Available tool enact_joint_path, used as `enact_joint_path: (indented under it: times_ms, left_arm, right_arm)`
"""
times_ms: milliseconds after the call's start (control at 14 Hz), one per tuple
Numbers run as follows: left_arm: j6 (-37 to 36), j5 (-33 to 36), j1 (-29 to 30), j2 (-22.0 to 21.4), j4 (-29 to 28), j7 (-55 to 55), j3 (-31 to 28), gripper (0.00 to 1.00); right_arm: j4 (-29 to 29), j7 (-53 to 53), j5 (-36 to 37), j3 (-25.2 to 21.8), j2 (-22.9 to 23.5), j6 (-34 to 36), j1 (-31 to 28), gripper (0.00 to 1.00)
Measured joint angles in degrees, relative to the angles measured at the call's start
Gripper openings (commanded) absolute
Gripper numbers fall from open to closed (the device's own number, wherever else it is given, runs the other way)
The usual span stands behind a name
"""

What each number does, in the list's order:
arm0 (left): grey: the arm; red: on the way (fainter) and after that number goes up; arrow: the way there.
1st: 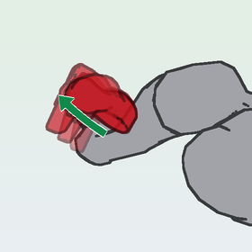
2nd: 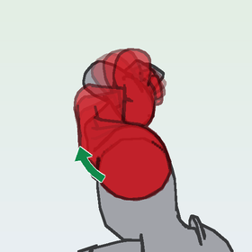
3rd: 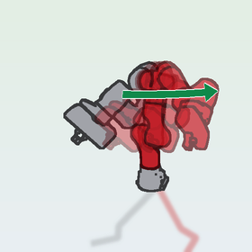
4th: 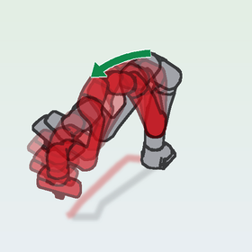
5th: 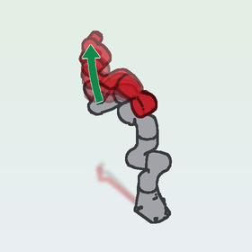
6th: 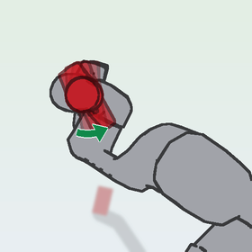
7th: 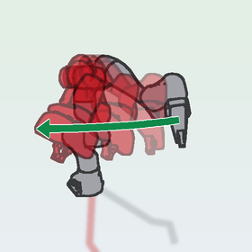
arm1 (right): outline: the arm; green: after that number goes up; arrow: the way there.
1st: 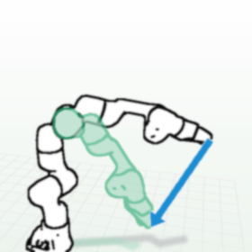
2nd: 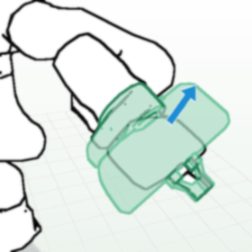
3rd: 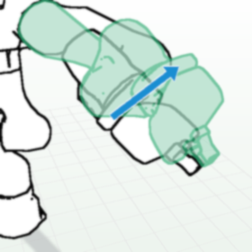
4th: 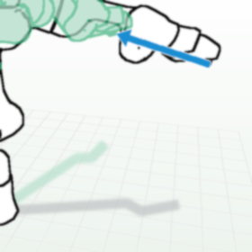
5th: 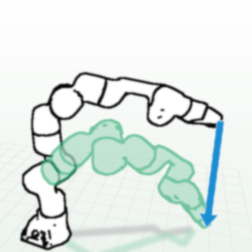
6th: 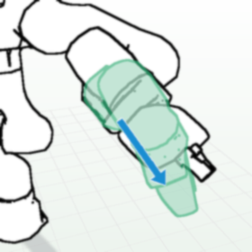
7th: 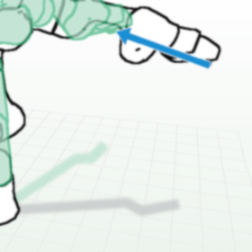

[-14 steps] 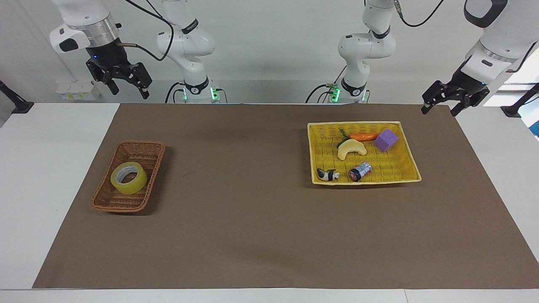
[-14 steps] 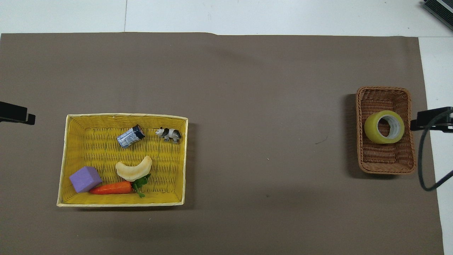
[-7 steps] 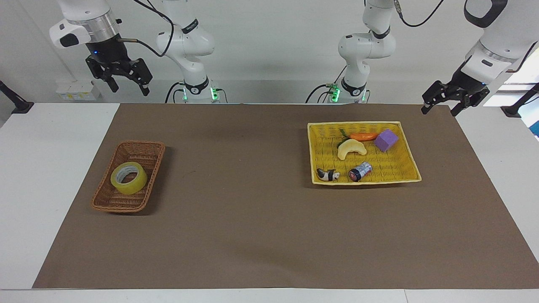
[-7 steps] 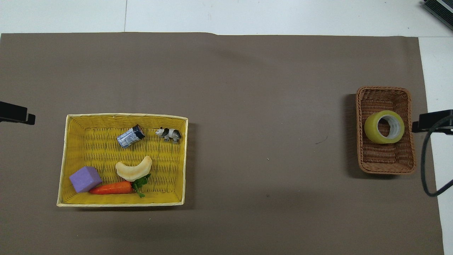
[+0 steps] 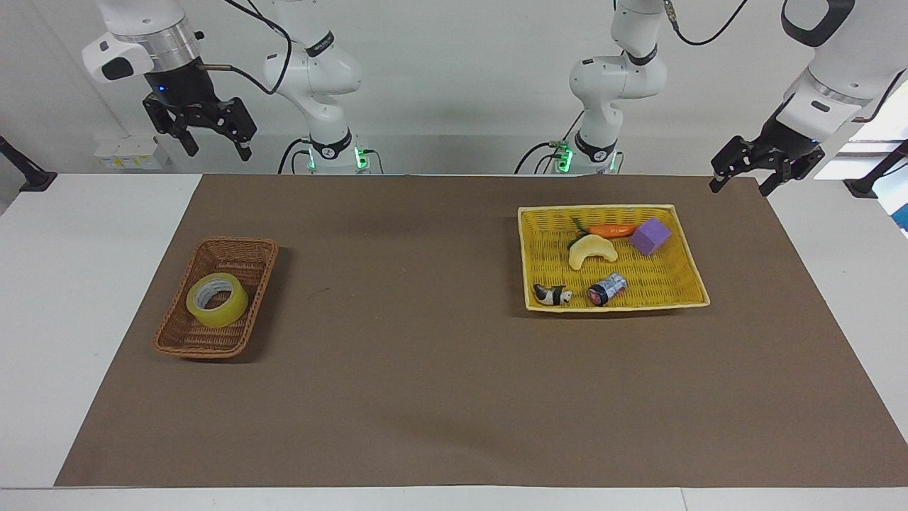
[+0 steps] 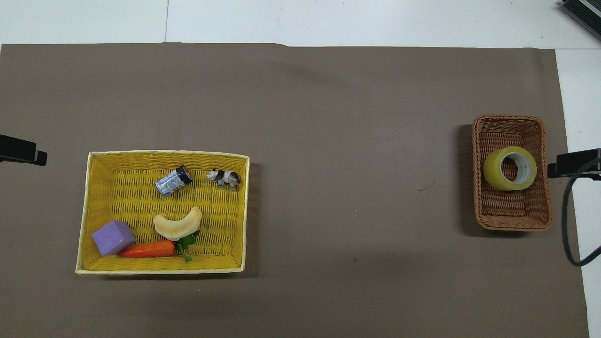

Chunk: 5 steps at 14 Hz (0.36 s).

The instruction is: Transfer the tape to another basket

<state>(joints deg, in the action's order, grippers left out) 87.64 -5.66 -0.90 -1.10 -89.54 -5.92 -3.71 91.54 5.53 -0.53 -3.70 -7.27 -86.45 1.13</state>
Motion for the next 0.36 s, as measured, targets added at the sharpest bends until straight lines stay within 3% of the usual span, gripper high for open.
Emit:
enact_joint_path:
  times_ms: [357]
  left_arm:
    - [0.00,0.00,0.00,0.00,0.00,0.00,0.00,1.00]
  right_arm:
    - [0.04,-0.91,1.32,0.00,0.00,0.00,0.00,1.00]
